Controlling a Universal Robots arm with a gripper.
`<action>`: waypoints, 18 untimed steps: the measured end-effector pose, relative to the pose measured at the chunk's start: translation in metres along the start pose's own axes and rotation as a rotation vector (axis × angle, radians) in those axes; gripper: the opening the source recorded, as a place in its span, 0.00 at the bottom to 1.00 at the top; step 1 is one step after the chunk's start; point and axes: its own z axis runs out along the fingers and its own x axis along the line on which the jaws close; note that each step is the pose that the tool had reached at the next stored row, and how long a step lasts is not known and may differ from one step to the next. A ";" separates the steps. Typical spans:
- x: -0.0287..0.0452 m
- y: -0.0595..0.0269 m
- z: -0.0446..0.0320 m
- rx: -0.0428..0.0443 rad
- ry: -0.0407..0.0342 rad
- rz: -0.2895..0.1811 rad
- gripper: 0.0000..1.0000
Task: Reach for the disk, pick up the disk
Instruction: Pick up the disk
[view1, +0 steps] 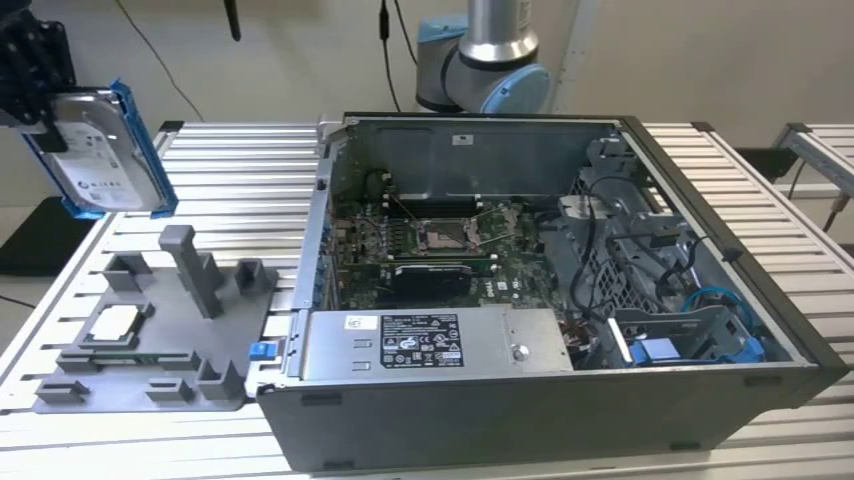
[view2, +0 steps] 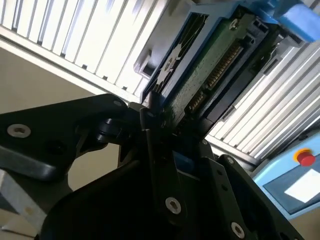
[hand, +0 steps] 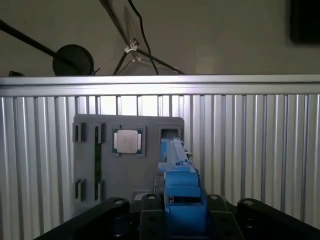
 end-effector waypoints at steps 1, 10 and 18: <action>0.0000 0.0000 -0.0049 -0.0001 0.0000 0.000 0.00; -0.0008 -0.0106 -0.0381 -0.0031 -0.0102 0.000 0.00; -0.0020 -0.0439 -0.0534 -0.0139 -0.0300 -0.001 0.00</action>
